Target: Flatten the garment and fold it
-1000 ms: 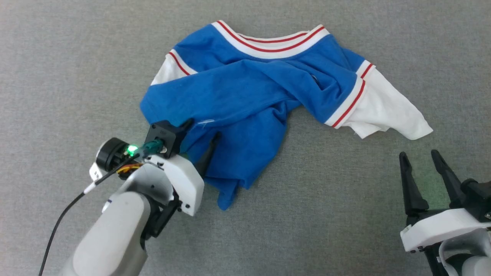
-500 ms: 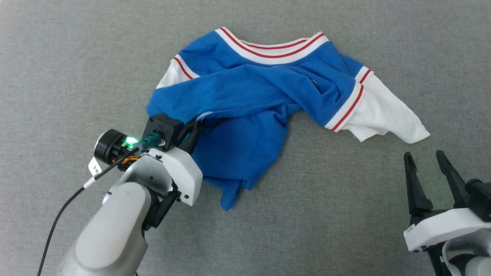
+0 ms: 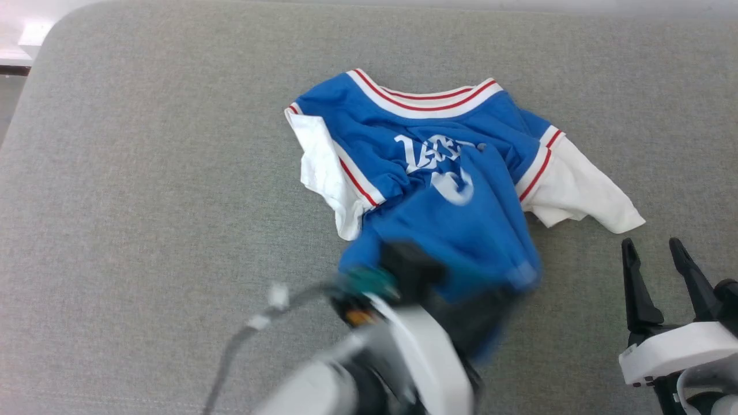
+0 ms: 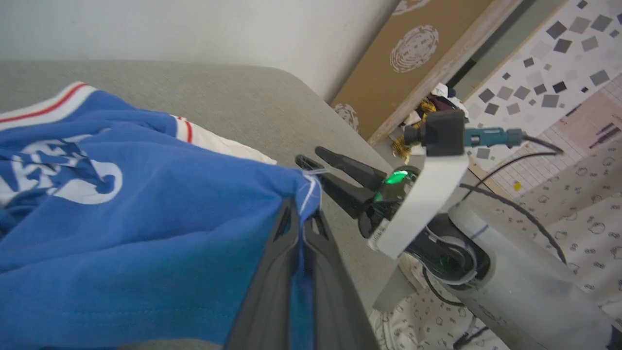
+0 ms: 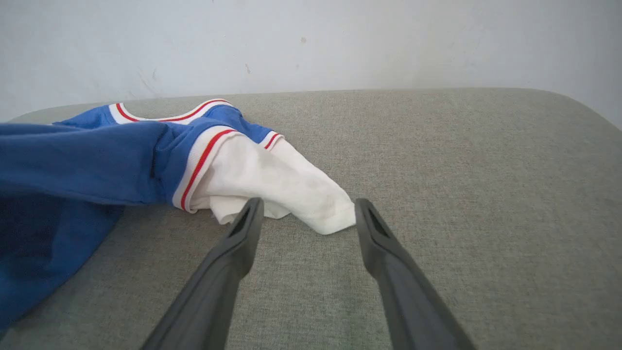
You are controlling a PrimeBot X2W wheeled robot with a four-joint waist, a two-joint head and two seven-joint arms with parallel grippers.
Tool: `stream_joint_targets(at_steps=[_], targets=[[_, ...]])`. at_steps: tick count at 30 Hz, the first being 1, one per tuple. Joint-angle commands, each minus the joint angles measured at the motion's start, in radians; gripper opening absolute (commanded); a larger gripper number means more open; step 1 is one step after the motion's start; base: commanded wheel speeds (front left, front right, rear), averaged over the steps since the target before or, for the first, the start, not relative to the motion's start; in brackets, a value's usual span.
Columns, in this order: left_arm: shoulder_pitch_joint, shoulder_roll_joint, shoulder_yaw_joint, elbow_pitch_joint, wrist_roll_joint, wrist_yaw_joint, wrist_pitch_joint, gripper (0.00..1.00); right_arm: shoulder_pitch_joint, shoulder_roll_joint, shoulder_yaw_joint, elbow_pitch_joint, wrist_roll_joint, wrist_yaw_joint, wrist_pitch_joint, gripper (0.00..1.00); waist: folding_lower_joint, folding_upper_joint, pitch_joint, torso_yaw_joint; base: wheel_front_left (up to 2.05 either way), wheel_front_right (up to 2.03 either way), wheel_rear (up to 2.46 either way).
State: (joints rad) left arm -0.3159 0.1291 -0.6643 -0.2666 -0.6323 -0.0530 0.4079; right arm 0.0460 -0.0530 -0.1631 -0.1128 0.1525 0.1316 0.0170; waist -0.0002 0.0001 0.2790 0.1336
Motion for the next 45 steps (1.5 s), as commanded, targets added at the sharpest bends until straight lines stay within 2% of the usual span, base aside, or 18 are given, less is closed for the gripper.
stream_joint_targets(at_steps=[1, 4, 8, 10, 11, 12, 13, 19, 24, 27, 31, 37, 39, 41, 45], targets=[[0.027, -0.012, -0.053, 0.001, 0.0, 0.0, 0.026, 0.0, -0.004, 0.003, -0.005, -0.001, 0.005, -0.001, -0.004, 1.0, 0.0002, -0.0001, 0.0, 0.0, 0.0, 0.0, 0.0], [0.038, -0.045, -0.136, 0.054, 0.017, 0.002, 0.028, 0.0, -0.014, 0.003, -0.004, -0.002, 0.006, -0.001, -0.004, 1.0, 0.0002, -0.0001, 0.007, -0.011, 0.0, 0.0, 0.0], [0.034, -0.076, -0.219, 0.176, -0.061, 0.01, 0.006, 0.0, -0.016, 0.003, -0.007, 0.01, 0.012, -0.001, -0.008, 1.0, 0.0002, -0.0001, 0.013, -0.031, 0.0, 0.0, 0.0], [-0.002, -0.078, -0.246, 0.252, -0.065, 0.03, -0.026, 0.0, -0.015, 0.003, -0.007, 0.016, 0.015, -0.001, -0.01, 1.0, 0.0002, -0.0001, 0.014, -0.042, 0.0, 0.0, 0.0], [-0.03, -0.078, -0.266, 0.292, -0.05, 0.036, -0.043, 0.07, -0.015, 0.003, -0.005, 0.017, 0.015, -0.001, -0.011, 1.0, 0.0002, -0.0001, 0.015, -0.048, 0.0, 0.0, 0.0], [-0.046, -0.078, -0.275, 0.324, -0.057, 0.048, -0.07, 0.4, -0.015, 0.003, -0.003, 0.019, 0.016, -0.001, -0.012, 1.0, 0.0002, -0.0001, 0.014, -0.054, 0.0, 0.0, 0.0], [-0.063, -0.078, -0.285, 0.354, -0.065, 0.058, -0.096, 1.0, -0.015, 0.003, 0.0, 0.022, 0.017, -0.001, -0.012, 1.0, 0.0002, -0.0001, 0.014, -0.058, 0.0, 0.0, 0.0], [-0.122, -0.079, -0.314, 0.419, -0.133, 0.088, -0.198, 1.0, -0.01, 0.003, -0.003, 0.039, 0.019, -0.001, -0.017, 1.0, 0.0002, -0.0001, -0.005, -0.062, 0.0, 0.0, 0.0], [-0.169, -0.076, -0.243, 0.375, -0.153, 0.131, -0.315, 1.0, 0.006, 0.003, -0.004, 0.05, 0.025, -0.001, -0.021, 1.0, 0.0002, -0.0001, -0.036, -0.049, 0.0, 0.0, 0.0], [-0.19, -0.022, -0.156, 0.318, -0.084, 0.19, -0.431, 1.0, 0.013, 0.003, -0.002, 0.054, 0.026, -0.001, -0.022, 1.0, 0.0002, -0.0001, -0.051, -0.041, 0.0, 0.0, 0.0], [-0.153, 0.082, -0.047, 0.219, 0.0, 0.261, -0.593, 1.0, 0.023, 0.003, 0.003, 0.058, 0.029, -0.001, -0.024, 1.0, 0.0002, -0.0001, -0.067, -0.035, 0.0, 0.0, 0.0], [0.061, 0.193, 0.154, 0.08, 0.026, 0.351, -0.666, 1.0, 0.042, 0.003, 0.014, 0.056, 0.031, -0.001, -0.026, 1.0, 0.0002, -0.0001, -0.079, -0.036, 0.0, 0.0, 0.0], [0.148, 0.196, 0.24, 0.023, 0.066, 0.377, -0.669, 1.0, 0.051, 0.003, 0.016, 0.053, 0.031, -0.001, -0.025, 1.0, 0.0002, -0.0001, -0.08, -0.034, 0.0, 0.0, 0.0], [0.239, 0.177, 0.307, -0.021, 0.099, 0.382, -0.669, 1.0, 0.059, 0.003, 0.017, 0.051, 0.032, -0.001, -0.02, 1.0, 0.0002, -0.0001, -0.079, -0.028, 0.0, 0.0, 0.0], [0.36, 0.122, 0.384, -0.048, 0.146, 0.34, -0.669, 1.0, 0.062, 0.003, 0.048, 0.024, 0.008, -0.001, 0.012, 1.0, 0.0002, -0.0001, -0.068, -0.007, 0.0, 0.0, 0.0]])
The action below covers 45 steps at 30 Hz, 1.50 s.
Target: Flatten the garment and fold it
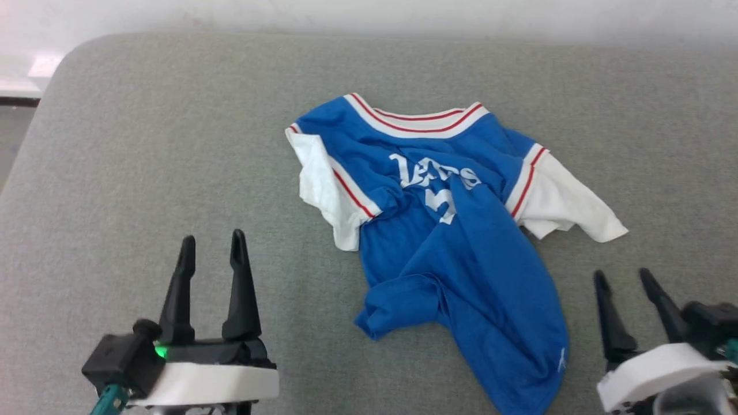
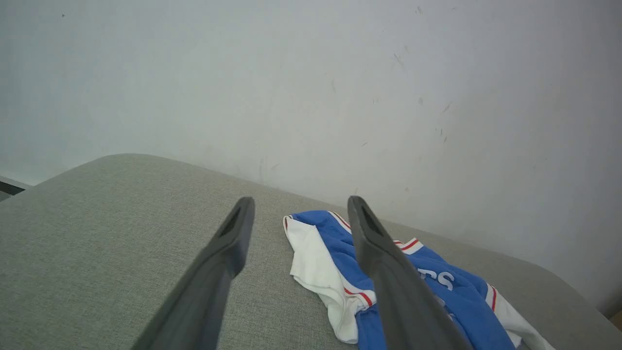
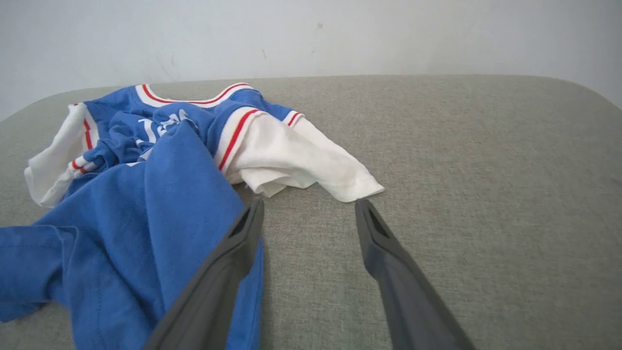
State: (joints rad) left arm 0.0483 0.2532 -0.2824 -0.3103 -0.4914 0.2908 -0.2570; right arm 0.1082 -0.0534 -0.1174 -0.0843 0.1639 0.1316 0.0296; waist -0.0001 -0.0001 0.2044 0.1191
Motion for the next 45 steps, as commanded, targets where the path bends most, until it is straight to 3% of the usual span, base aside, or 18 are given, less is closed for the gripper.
stream_joint_targets(at_steps=[1, 5, 11, 16, 22, 23, 24, 25, 26, 34, 45], targets=[[0.006, -0.02, 0.014, -0.007, 0.014, -0.018, -0.004, 1.0, -0.005, 0.003, 0.016, -0.016, -0.017, -0.001, 0.011, 1.0, 0.0001, 0.0001, 0.011, 0.012, 0.0, 0.0, 0.0], [0.003, -0.075, 0.034, 0.006, 0.069, -0.083, -0.005, 1.0, -0.036, -0.017, 0.092, -0.05, -0.052, -0.001, 0.101, 1.0, 0.0001, 0.0001, 0.029, 0.031, 0.0, 0.0, 0.0], [-0.03, -0.129, 0.042, 0.05, 0.14, -0.145, -0.005, 1.0, -0.099, -0.133, 0.187, -0.03, -0.043, -0.001, 0.318, 1.0, 0.0001, 0.0001, 0.054, 0.052, 0.0, 0.0, 0.0], [-0.041, -0.16, 0.047, 0.081, 0.159, -0.184, -0.005, 1.0, -0.123, -0.147, 0.18, 0.012, -0.074, -0.001, 0.475, 1.0, 0.0001, 0.0001, 0.069, 0.078, 0.0, 0.0, 0.0], [-0.041, -0.182, 0.061, 0.107, 0.164, -0.214, -0.005, 1.0, -0.129, -0.171, 0.285, 0.067, 0.005, -0.001, 0.59, 1.0, 0.0001, 0.0001, 0.072, 0.094, 0.0, 0.0, 0.0], [-0.042, -0.185, 0.063, 0.111, 0.164, -0.219, -0.005, 1.0, -0.131, -0.177, 0.29, 0.076, 0.006, -0.001, 0.599, 0.92, 0.0001, 0.0001, 0.071, 0.095, 0.0, 0.0, 0.0], [-0.043, -0.187, 0.064, 0.115, 0.165, -0.223, -0.005, 1.0, -0.134, -0.178, 0.287, 0.083, 0.003, -0.001, 0.598, 0.45, 0.0001, 0.0001, 0.07, 0.095, 0.0, 0.0, 0.0], [-0.044, -0.189, 0.066, 0.119, 0.165, -0.226, -0.005, 1.0, -0.138, -0.177, 0.282, 0.086, -0.004, -0.001, 0.591, 0.26, 0.0001, 0.0001, 0.068, 0.095, 0.0, 0.0, 0.0], [-0.046, -0.191, 0.069, 0.122, 0.164, -0.23, -0.005, 1.0, -0.142, -0.173, 0.275, 0.087, -0.008, -0.001, 0.577, 0.0, 0.0001, 0.0001, 0.066, 0.093, 0.0, 0.0, 0.0], [-0.048, -0.198, 0.082, 0.142, 0.167, -0.25, -0.005, 1.0, -0.174, -0.161, 0.157, 0.057, -0.022, -0.001, 0.465, 0.0, 0.0001, 0.0001, 0.048, 0.042, 0.0, 0.0, 0.0], [-0.043, -0.201, 0.092, 0.159, 0.179, -0.268, -0.005, 1.0, -0.082, -0.28, -0.257, 0.076, -0.115, -0.001, 0.455, 0.0, 0.0001, 0.0001, 0.042, 0.027, 0.0, 0.0, 0.0]])
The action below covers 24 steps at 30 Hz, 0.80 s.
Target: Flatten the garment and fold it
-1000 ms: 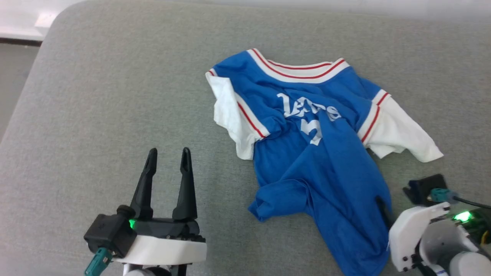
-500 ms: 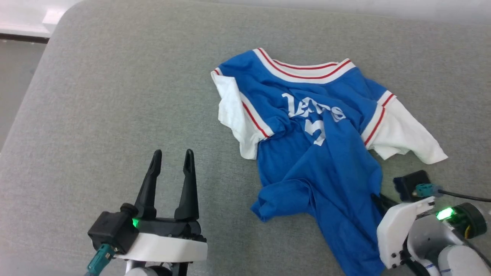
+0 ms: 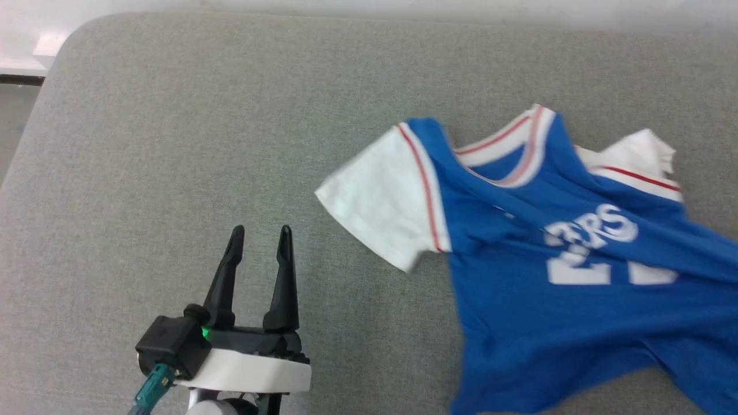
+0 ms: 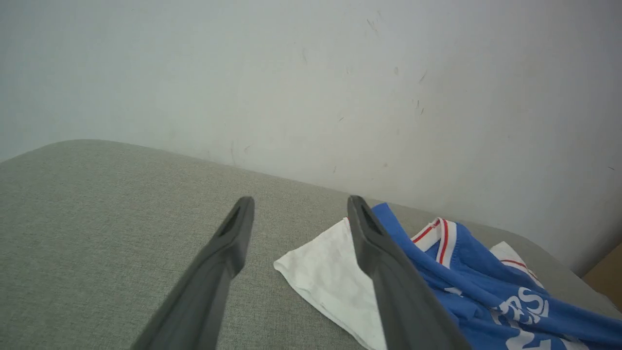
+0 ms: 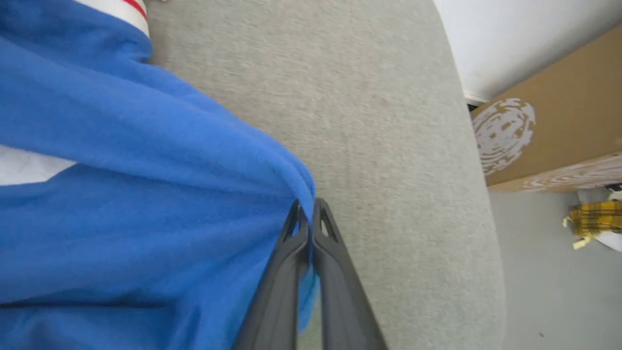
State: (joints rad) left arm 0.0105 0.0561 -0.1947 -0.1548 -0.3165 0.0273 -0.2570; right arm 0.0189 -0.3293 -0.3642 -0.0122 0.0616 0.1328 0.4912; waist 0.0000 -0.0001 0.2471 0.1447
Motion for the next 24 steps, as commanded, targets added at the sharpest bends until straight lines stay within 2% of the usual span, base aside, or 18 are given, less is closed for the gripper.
stream_joint_targets(at_steps=[1, 2, 3, 4, 7, 11, 15, 19, 24], targets=[[-0.003, -0.004, 0.004, 0.007, 0.004, -0.006, -0.005, 1.0, 0.017, -0.014, -0.035, 0.017, -0.027, -0.002, -0.019, 0.0, 0.0, 0.0001, -0.002, 0.003, 0.0, 0.0, 0.0], [-0.001, -0.004, 0.004, 0.01, 0.004, -0.007, -0.005, 1.0, 0.019, -0.013, -0.053, 0.028, -0.033, -0.002, -0.032, 0.23, 0.0, 0.0001, -0.003, 0.003, 0.0, 0.0, 0.0], [0.0, -0.004, 0.004, 0.012, 0.004, -0.008, -0.005, 1.0, 0.017, -0.006, -0.064, 0.037, -0.035, -0.002, -0.044, 0.73, 0.0, 0.0001, -0.004, 0.004, 0.0, 0.0, 0.0], [0.001, -0.004, 0.005, 0.015, 0.004, -0.01, -0.005, 1.0, 0.011, 0.004, -0.069, 0.043, -0.035, -0.002, -0.057, 1.0, 0.0, 0.0001, -0.007, 0.004, 0.0, 0.0, 0.0], [0.006, -0.002, 0.007, 0.021, 0.004, -0.012, -0.005, 1.0, -0.018, 0.041, -0.056, 0.026, -0.02, -0.002, -0.104, 1.0, 0.0, 0.0001, -0.015, 0.002, 0.0, 0.0, 0.0], [0.01, 0.002, 0.006, 0.025, 0.005, -0.013, -0.005, 1.0, -0.047, 0.085, -0.007, -0.057, -0.001, -0.002, -0.139, 1.0, 0.0, 0.0001, -0.026, 0.0, 0.0, 0.0, 0.0], [0.014, 0.004, 0.002, 0.024, 0.003, -0.013, -0.005, 1.0, -0.058, 0.131, 0.101, -0.199, 0.049, -0.002, -0.128, 1.0, 0.0, 0.0001, -0.035, -0.005, 0.0, 0.0, 0.0], [0.012, 0.003, -0.009, 0.031, -0.001, -0.015, -0.005, 1.0, -0.022, 0.118, 0.252, -0.242, 0.087, -0.002, -0.057, 1.0, 0.0, 0.0001, -0.036, -0.004, 0.0, 0.0, 0.0], [0.002, 0.002, -0.02, 0.035, -0.008, -0.019, -0.005, 1.0, -0.008, 0.078, 0.409, -0.164, 0.117, -0.002, 0.05, 1.0, 0.0, 0.0001, -0.026, 0.012, 0.0, 0.0, 0.0]])
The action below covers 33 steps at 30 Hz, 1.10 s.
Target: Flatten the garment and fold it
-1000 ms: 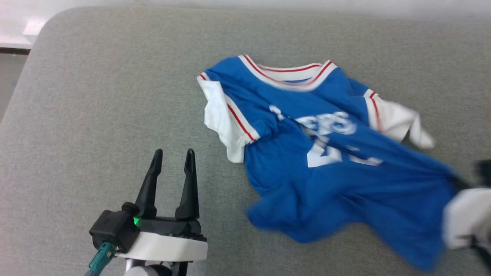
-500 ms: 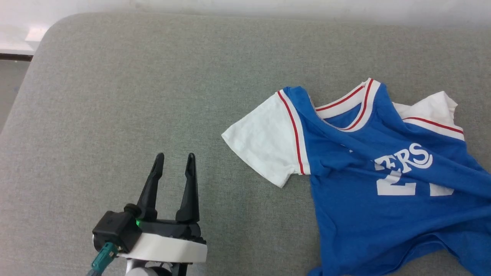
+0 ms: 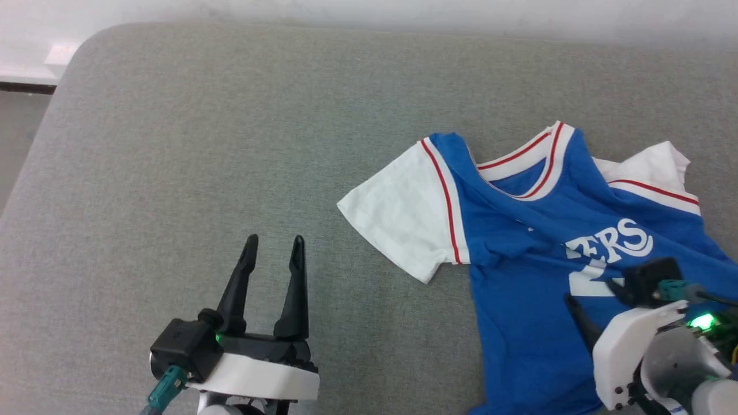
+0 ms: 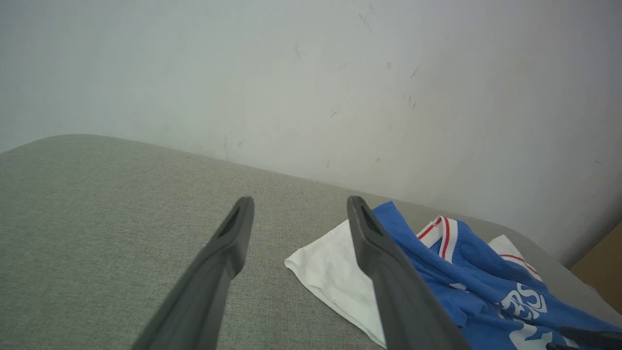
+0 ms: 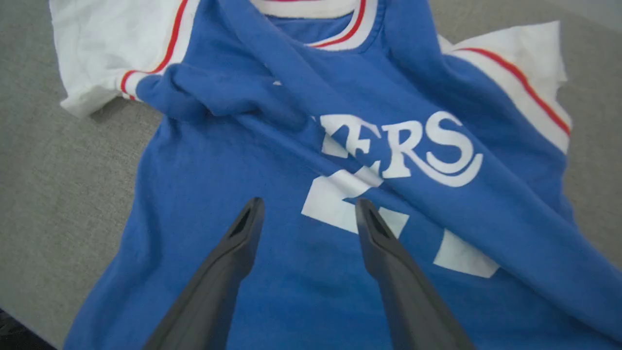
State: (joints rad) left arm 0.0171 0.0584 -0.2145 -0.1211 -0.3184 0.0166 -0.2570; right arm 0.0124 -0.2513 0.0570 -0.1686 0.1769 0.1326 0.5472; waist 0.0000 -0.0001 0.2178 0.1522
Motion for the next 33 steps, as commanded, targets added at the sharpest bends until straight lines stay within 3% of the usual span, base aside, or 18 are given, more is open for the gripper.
stream_joint_targets(at_steps=[1, 9, 10, 11, 19, 28, 33], targets=[[-0.008, 0.0, -0.002, 0.002, -0.007, -0.009, -0.005, 1.0, -0.008, -0.011, 0.014, 0.013, 0.002, -0.002, 0.007, 1.0, 0.0, 0.0001, 0.007, 0.01, 0.0, 0.0, 0.0], [-0.017, -0.002, 0.0, 0.004, -0.013, -0.005, -0.005, 1.0, -0.084, -0.054, 0.144, 0.187, 0.01, -0.002, 0.159, 1.0, 0.0, 0.0001, 0.021, 0.043, 0.0, 0.0, 0.0], [-0.017, -0.002, 0.0, 0.005, -0.014, -0.005, -0.005, 1.0, -0.094, -0.063, 0.156, 0.202, 0.008, -0.002, 0.168, 0.4, 0.0, 0.0001, 0.022, 0.046, 0.0, 0.0, 0.0], [-0.018, -0.002, -0.002, 0.006, -0.015, -0.004, -0.005, 1.0, -0.102, -0.069, 0.159, 0.214, 0.007, -0.002, 0.174, 0.0, 0.0, 0.0001, 0.023, 0.048, 0.0, 0.0, 0.0], [-0.022, -0.005, 0.002, 0.004, -0.021, 0.001, -0.005, 1.0, -0.131, -0.06, 0.189, 0.176, 0.062, -0.002, 0.132, 0.0, 0.0, 0.0001, 0.023, 0.043, 0.0, 0.0, 0.0], [-0.036, -0.006, -0.008, 0.011, -0.022, -0.005, -0.005, 1.0, -0.056, -0.037, 0.386, 0.047, 0.206, -0.002, 0.151, 0.0, 0.0, 0.0001, 0.035, 0.022, 0.0, 0.0, 0.0], [-0.039, -0.006, -0.012, 0.02, -0.024, -0.005, -0.005, 1.0, -0.019, -0.066, 0.424, 0.036, 0.244, -0.002, 0.197, 0.0, 0.0, 0.0001, 0.04, 0.014, 0.0, 0.0, 0.0]])
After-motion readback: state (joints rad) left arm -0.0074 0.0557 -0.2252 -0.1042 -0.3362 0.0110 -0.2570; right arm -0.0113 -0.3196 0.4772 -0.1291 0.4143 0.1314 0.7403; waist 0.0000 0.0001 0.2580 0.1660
